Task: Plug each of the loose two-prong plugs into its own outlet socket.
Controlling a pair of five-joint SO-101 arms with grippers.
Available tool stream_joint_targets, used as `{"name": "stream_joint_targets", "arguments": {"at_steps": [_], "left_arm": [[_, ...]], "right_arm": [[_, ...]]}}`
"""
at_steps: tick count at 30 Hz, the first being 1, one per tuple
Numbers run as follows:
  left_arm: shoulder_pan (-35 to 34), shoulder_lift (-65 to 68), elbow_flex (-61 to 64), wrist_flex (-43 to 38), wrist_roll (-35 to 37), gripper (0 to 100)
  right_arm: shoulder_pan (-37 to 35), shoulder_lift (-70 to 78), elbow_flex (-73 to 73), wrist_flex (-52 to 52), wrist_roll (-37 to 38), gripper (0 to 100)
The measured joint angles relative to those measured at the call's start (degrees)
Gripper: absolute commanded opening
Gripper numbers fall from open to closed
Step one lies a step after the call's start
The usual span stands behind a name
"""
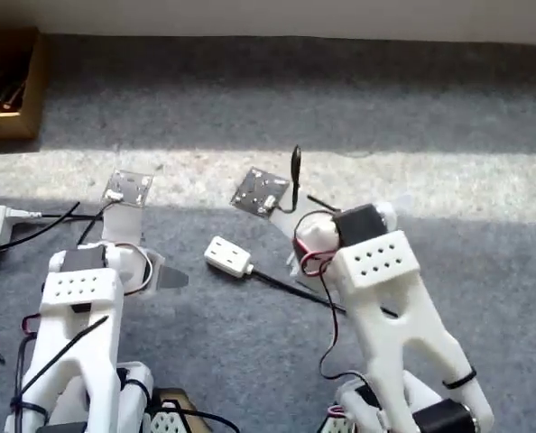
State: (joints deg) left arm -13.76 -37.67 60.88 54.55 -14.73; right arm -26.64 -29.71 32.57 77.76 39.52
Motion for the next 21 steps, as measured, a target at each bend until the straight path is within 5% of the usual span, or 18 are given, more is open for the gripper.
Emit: {"name": "stream_joint_targets", "arguments": {"at_steps": [11,21], "left_arm": [[7.5,0.0,-26.9,18.1,-0.4,38],[8.9,0.0,-49.5,30.3,-0.2,60]], "right_arm": [[-8.8,-3.9,13.5,-19.0,-13.7,0.6],[-10.8,-4.3,18.8,-37.5,-20.0,0.6]]}}
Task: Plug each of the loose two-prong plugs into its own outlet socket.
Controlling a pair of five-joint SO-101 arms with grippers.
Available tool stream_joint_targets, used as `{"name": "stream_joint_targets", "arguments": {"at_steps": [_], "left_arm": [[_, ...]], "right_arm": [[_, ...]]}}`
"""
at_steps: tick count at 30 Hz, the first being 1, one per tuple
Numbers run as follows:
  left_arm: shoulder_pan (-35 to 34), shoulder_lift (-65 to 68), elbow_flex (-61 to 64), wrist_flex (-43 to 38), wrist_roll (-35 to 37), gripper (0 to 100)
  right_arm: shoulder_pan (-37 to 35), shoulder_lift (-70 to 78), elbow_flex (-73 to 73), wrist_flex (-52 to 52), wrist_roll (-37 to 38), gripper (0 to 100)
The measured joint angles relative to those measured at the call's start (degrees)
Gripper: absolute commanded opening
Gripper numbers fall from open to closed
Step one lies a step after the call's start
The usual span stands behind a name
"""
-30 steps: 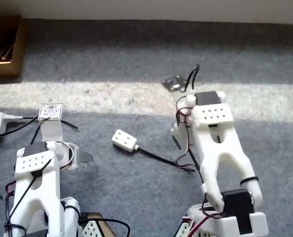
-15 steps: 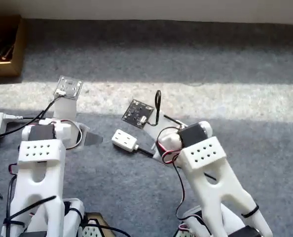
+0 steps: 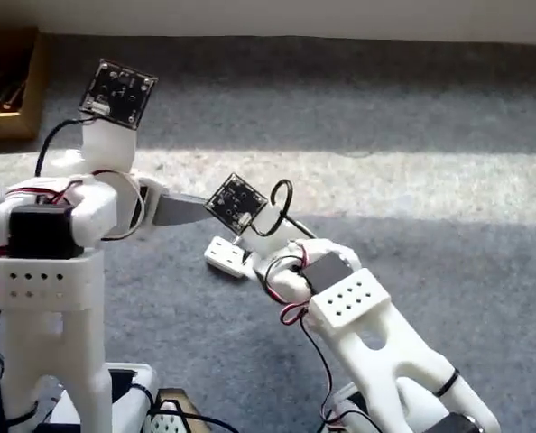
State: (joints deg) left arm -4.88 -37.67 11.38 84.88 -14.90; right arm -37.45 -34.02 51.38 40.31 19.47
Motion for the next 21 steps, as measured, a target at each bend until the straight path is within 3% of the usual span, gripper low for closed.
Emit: {"name": "stream_joint_targets", "arguments": {"at_steps": [5,13,21], "left_arm": [[0.5,-0.4,7.2,1.4,-0.3,60],[0.8,-0.4,25.1,-13.8,-0.3,60],[0.8,-0.9,34.5,-23.7,0.2,60]], "right_arm": [[-1.8,-0.1,0.0,-1.0,-0.2,0.6],[-9.8,-6.2,0.0,5.7,-3.8,0.6],[-10.4,-19.8,0.0,17.1,-4.2,0.6]]}}
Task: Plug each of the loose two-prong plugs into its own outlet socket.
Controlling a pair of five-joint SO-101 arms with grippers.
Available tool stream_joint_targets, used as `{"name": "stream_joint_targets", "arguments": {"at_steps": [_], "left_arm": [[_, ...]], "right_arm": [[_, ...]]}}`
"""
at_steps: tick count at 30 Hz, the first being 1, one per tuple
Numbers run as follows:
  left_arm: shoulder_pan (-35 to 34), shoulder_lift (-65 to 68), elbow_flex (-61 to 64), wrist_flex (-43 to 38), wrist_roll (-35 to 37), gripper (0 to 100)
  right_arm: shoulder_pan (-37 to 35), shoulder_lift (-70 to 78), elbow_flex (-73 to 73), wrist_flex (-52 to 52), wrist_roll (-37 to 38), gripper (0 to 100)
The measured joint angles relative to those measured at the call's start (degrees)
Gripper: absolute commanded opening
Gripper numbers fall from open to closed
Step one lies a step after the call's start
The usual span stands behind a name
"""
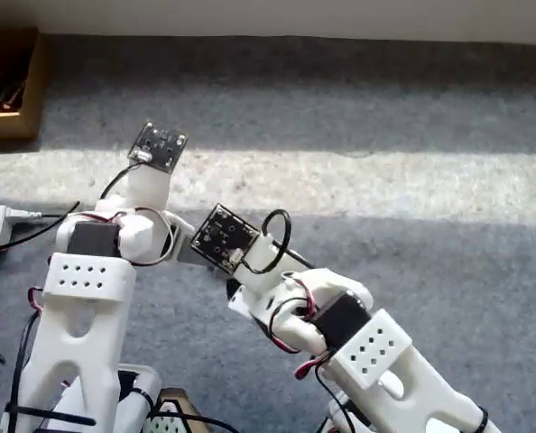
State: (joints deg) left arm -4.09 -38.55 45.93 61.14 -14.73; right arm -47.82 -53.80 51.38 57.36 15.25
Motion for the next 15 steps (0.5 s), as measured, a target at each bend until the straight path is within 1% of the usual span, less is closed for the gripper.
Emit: {"name": "stream_joint_targets", "arguments": {"at_steps": [3,6,9,15], "left_arm": [[-1.2,0.0,3.3,-3.1,0.0,60],[-3.6,0.1,7.3,-7.2,-0.2,60],[-3.7,0.2,10.5,-8.6,-0.4,60],[-3.7,0.2,10.9,-9.4,-0.5,60]], "right_arm": [[-0.2,-1.8,-2.2,4.7,0.3,0.6],[1.5,-3.0,-6.0,8.1,0.8,0.6],[2.9,-3.7,-8.9,9.1,0.8,0.6],[3.5,-3.7,-9.5,9.1,1.1,0.6]]}}
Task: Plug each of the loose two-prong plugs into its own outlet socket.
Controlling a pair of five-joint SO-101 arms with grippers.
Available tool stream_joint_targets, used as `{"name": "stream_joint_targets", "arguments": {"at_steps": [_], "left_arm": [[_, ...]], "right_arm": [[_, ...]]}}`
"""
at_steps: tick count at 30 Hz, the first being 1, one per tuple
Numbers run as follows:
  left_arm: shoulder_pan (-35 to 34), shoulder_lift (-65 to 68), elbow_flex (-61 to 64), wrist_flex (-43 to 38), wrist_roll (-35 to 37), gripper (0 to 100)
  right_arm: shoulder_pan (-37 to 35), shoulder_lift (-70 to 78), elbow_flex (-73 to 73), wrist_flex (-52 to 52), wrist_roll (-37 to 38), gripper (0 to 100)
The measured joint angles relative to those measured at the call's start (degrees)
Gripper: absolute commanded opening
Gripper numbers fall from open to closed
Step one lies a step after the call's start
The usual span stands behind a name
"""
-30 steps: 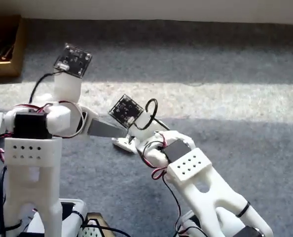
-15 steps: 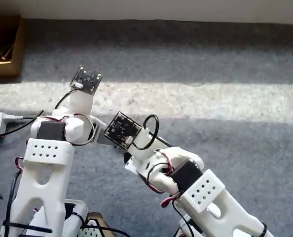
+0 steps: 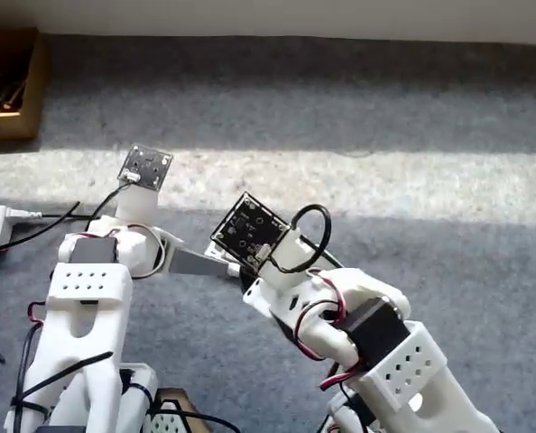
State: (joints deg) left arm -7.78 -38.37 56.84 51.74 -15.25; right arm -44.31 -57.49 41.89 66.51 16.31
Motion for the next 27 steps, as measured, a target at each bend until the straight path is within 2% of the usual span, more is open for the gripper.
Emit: {"name": "stream_joint_targets", "arguments": {"at_steps": [6,14,21,27], "left_arm": [[-2.9,0.0,-0.5,0.0,0.0,60],[-2.8,0.0,-8.4,1.1,1.1,59],[4.7,0.0,-9.4,6.2,1.8,59],[9.9,-0.1,-4.8,6.1,2.0,59]], "right_arm": [[1.2,0.0,3.3,0.0,1.2,0.6],[1.3,0.0,7.7,-0.6,1.5,0.6],[1.3,0.0,7.7,-0.7,1.5,0.6],[1.3,0.1,7.9,-0.6,1.8,0.6]]}}
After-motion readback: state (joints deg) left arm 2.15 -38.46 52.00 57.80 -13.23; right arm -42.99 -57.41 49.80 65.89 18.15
